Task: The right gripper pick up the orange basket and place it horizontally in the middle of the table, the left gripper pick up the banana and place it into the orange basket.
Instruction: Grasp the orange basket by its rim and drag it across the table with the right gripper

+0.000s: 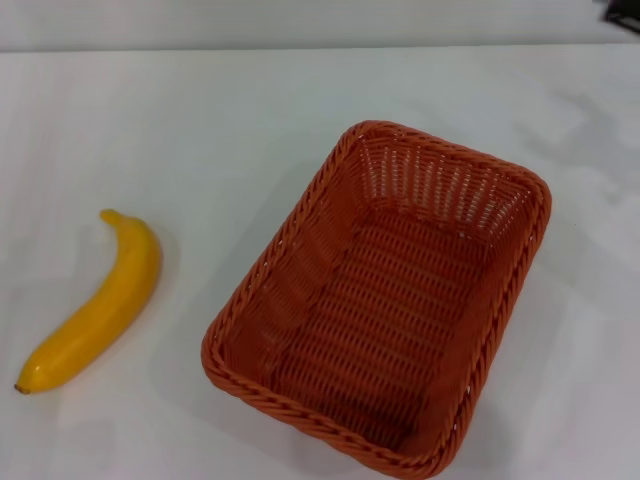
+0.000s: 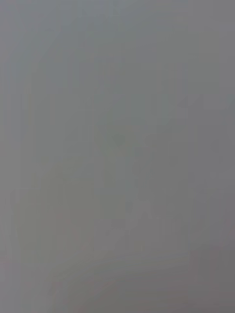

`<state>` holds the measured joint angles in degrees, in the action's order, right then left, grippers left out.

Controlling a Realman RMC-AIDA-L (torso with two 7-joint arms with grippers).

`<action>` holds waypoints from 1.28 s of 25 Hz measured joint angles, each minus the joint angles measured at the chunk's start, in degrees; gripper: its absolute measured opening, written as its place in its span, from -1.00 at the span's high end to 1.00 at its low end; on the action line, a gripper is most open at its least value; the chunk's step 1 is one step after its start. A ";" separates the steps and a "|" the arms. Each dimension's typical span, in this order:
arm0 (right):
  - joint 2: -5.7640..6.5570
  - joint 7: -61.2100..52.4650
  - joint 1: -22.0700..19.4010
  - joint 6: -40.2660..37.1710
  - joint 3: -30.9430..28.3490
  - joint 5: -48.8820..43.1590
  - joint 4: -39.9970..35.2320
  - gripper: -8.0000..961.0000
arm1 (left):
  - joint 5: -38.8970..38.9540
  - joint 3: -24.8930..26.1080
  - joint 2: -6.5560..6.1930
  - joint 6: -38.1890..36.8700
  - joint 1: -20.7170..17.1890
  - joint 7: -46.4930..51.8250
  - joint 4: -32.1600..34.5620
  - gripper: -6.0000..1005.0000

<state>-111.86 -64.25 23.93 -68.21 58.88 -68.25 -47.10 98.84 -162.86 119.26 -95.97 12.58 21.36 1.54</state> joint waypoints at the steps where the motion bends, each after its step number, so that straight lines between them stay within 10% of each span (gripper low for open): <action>1: 0.13 -5.04 0.91 0.32 0.15 -5.44 -2.82 -0.75 | -0.06 0.00 -0.01 0.00 -0.11 0.00 0.04 -0.36; 13: 5.33 -51.71 20.49 -17.23 0.42 -51.04 -12.26 -0.75 | -1.89 -0.05 0.06 -0.44 -0.39 0.07 0.35 -0.36; 32: -1.86 -62.03 42.79 -19.24 1.10 -85.03 2.01 -0.75 | -4.33 -0.01 0.19 -4.68 -5.10 0.03 0.40 -0.36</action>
<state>-113.71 -126.28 66.72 -87.45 59.97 -153.27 -45.10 94.51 -162.88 119.45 -100.64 7.48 21.38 1.94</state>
